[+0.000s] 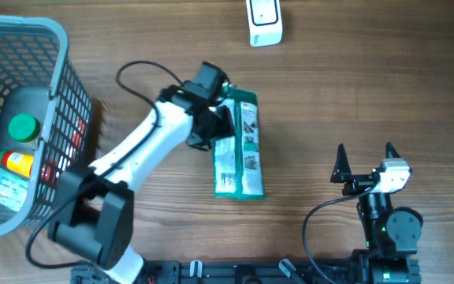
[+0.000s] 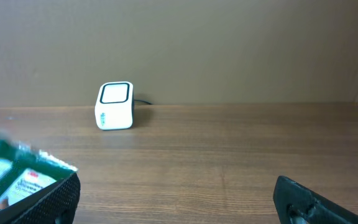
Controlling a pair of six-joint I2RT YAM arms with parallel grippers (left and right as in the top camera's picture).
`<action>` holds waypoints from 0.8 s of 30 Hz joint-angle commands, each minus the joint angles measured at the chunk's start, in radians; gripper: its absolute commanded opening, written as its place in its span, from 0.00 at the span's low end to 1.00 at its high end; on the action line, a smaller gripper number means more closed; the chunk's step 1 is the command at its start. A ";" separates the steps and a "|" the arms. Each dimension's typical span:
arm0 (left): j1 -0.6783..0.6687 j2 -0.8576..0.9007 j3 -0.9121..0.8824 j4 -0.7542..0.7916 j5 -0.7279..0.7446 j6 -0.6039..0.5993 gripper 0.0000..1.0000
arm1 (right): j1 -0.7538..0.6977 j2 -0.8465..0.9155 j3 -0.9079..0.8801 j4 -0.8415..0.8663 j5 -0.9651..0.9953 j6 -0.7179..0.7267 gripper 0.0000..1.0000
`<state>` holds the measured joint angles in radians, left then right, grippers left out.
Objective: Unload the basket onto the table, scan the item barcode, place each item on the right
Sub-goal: 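Lift the glove package out and lay it on the table center, then reach into the basket and grasp the red-capped sauce bottle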
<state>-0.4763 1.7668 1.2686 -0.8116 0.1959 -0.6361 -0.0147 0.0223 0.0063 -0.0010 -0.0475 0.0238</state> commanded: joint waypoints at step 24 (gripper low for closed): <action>0.132 -0.640 0.153 0.172 -1.032 0.003 1.00 | 0.005 0.001 0.000 0.002 0.003 -0.009 1.00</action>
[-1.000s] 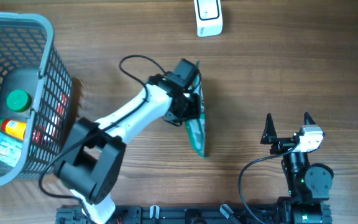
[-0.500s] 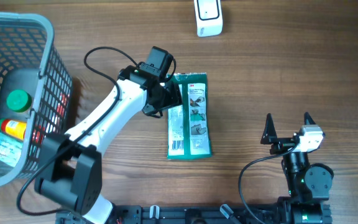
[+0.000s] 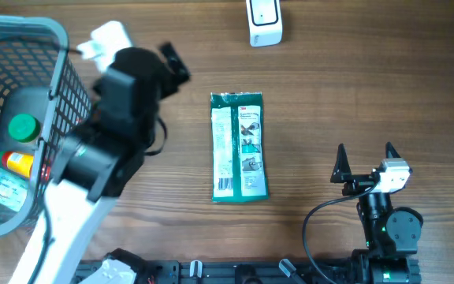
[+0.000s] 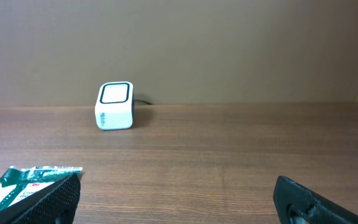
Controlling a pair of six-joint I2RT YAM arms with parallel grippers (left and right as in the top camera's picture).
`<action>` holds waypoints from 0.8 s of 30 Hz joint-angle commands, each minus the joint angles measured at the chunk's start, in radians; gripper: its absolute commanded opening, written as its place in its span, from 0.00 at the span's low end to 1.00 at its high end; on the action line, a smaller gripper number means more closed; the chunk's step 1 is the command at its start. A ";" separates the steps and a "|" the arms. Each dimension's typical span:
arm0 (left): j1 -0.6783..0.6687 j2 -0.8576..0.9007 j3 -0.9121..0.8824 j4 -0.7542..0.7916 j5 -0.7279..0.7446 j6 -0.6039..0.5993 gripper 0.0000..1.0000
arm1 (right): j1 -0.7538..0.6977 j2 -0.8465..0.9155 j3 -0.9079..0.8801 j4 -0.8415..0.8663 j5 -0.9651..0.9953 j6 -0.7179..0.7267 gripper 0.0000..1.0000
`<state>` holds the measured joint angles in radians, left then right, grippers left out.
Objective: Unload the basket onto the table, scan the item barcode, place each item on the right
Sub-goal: 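Reach into the basket and grasp the red-capped sauce bottle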
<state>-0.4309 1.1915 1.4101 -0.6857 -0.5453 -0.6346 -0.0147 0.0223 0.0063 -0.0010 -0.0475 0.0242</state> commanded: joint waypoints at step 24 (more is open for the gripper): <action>1.044 0.322 0.011 -0.379 0.434 0.032 1.00 | 0.005 0.001 0.000 0.002 0.003 -0.010 1.00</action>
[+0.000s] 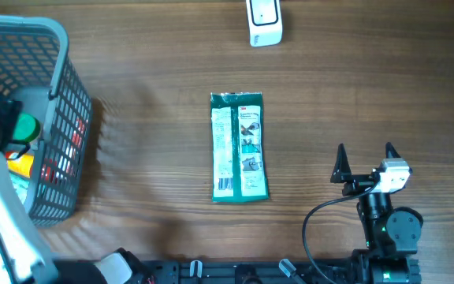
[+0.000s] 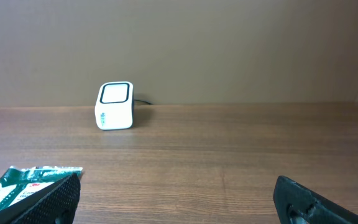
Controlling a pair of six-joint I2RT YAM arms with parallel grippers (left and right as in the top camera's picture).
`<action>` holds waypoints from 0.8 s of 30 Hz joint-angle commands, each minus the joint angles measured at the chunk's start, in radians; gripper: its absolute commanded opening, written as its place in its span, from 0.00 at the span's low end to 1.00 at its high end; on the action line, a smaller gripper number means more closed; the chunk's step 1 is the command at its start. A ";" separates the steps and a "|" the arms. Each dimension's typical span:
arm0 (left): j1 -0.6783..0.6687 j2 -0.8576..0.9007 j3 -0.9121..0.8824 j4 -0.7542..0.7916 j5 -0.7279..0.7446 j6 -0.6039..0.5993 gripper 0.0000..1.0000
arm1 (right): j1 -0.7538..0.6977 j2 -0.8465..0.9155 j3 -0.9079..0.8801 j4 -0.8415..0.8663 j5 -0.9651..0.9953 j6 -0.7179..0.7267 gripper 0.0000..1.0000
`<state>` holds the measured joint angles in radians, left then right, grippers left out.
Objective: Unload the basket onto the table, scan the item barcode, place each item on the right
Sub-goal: 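Reach into the basket and grasp the red-capped sauce bottle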
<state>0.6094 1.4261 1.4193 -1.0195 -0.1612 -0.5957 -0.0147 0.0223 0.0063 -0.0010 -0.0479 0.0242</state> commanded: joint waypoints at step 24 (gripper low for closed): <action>0.005 0.272 -0.263 0.159 -0.121 -0.065 1.00 | 0.005 0.001 0.000 0.002 0.003 -0.009 1.00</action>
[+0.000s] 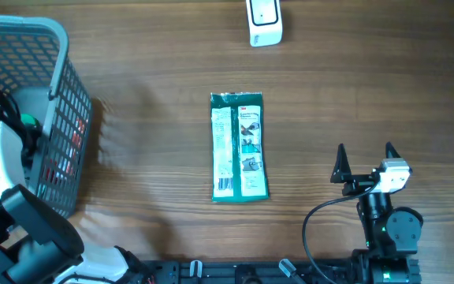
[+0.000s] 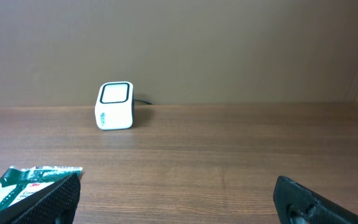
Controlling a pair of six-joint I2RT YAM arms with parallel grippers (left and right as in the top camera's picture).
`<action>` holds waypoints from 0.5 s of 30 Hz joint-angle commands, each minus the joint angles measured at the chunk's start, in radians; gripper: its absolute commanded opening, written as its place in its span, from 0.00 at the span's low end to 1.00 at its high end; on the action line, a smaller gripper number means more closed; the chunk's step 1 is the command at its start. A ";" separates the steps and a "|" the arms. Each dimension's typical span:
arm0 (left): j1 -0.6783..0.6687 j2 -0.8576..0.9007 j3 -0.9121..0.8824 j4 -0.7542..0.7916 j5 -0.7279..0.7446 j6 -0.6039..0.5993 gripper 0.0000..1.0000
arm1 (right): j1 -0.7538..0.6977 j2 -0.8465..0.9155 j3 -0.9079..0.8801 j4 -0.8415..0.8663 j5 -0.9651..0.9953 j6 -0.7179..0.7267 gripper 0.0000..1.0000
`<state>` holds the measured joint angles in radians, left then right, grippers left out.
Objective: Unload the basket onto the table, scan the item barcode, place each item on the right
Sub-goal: 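Reach into the basket and grasp the red-capped sauce bottle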
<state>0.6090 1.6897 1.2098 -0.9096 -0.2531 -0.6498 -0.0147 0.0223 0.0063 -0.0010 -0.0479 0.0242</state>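
A green packet (image 1: 239,146) lies flat in the middle of the wooden table, its long side running front to back; its corner (image 2: 17,180) shows low left in the right wrist view. The white scanner (image 1: 264,21) stands at the far edge, its dark window (image 2: 114,93) on top. My right gripper (image 1: 365,155) rests near the front right, open and empty, fingertips (image 2: 51,198) wide apart. My left arm hangs over the basket at the left; its fingers are hidden under the wrist.
A grey wire basket (image 1: 68,95) stands at the left edge, with a green-capped item (image 1: 28,121) and red things inside. A black cable runs from the scanner (image 2: 143,101) along the back wall.
My left arm has shifted a little to the right and towards the front over the basket. The packet, the scanner and my right gripper have not moved.
My left gripper was at the packet, which lay slightly askew in mid-table. Then the arm was up and off to the left, with the packet lying straight and free. Then it was over the basket, where it still hangs.
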 commanded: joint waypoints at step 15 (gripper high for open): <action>0.005 0.014 -0.100 0.151 0.032 -0.044 0.96 | 0.005 0.001 0.000 0.002 0.003 -0.010 1.00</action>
<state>0.6090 1.6905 1.1164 -0.7609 -0.2375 -0.6575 -0.0147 0.0223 0.0063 -0.0010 -0.0475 0.0242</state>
